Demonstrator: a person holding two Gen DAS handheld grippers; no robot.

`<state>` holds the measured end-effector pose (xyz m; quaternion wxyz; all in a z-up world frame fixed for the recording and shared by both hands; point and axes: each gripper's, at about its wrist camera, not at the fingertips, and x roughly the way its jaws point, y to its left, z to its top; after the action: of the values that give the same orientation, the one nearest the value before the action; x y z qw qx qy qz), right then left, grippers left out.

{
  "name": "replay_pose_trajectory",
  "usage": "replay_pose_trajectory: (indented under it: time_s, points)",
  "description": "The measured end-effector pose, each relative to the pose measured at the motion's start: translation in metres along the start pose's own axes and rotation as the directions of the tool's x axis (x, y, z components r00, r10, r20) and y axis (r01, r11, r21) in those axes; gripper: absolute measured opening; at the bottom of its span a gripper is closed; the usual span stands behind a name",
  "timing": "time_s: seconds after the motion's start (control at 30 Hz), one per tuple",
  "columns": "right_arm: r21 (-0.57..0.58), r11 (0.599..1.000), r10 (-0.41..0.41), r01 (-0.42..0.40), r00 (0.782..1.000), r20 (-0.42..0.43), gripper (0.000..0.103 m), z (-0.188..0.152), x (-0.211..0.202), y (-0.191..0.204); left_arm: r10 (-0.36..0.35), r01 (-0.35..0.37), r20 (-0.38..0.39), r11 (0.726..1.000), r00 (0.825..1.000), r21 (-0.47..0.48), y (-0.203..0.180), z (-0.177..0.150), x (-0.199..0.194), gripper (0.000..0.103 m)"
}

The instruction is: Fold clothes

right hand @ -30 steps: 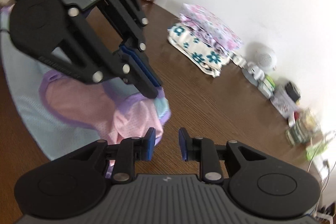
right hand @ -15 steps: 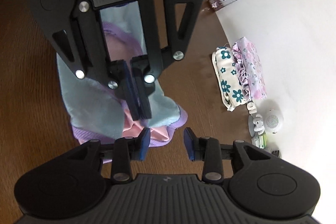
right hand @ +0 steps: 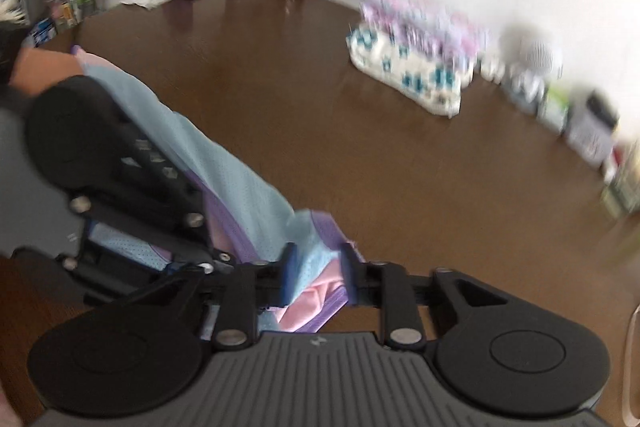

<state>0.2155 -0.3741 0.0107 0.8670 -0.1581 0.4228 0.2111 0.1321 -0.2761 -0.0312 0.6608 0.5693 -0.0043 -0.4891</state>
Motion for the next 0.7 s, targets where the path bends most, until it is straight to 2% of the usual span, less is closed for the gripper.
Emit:
replay_pose_trajectory:
  time_s: [0.13, 0.23, 0.33, 0.4, 0.57, 0.63, 0.7]
  points:
    - [0.143, 0.989, 0.028, -0.028, 1.0, 0.005, 0.001, -0.014, 0.0, -0.012, -0.009, 0.008, -0.017, 0.999, 1.0, -0.035, 0.002, -0.003, -0.015, 0.016]
    - [0.222, 0.973, 0.064, -0.069, 0.997, 0.033, 0.001, -0.025, -0.006, -0.022, -0.022, 0.015, -0.042, 0.985, 0.999, -0.17, 0.017, -0.015, -0.034, 0.02]
    - [0.285, 0.956, 0.061, -0.068, 0.998, 0.035, 0.001, -0.035, -0.003, -0.03, -0.037, 0.001, -0.1, 0.94, 0.994, -0.34, 0.035, -0.035, -0.043, 0.025]
    - [0.333, 0.941, 0.058, -0.067, 0.998, 0.035, 0.001, -0.04, 0.002, -0.037, -0.049, -0.022, -0.149, 0.895, 0.988, -0.445, 0.047, -0.05, -0.044, 0.025]
    - [0.423, 0.897, 0.079, -0.127, 0.988, 0.13, 0.005, -0.044, -0.002, -0.044, -0.08, -0.05, -0.2, 0.818, 0.976, -0.573, 0.057, -0.074, -0.048, 0.025]
    - [0.399, 0.908, 0.064, -0.13, 0.983, 0.173, 0.01, -0.038, -0.008, -0.04, -0.094, -0.056, -0.21, 0.788, 0.973, -0.613, 0.06, -0.082, -0.048, 0.025]
    - [0.355, 0.929, 0.041, -0.105, 0.982, 0.184, 0.032, -0.026, -0.007, -0.034, -0.11, -0.045, -0.198, 0.76, 0.974, -0.648, 0.067, -0.085, -0.043, 0.025]
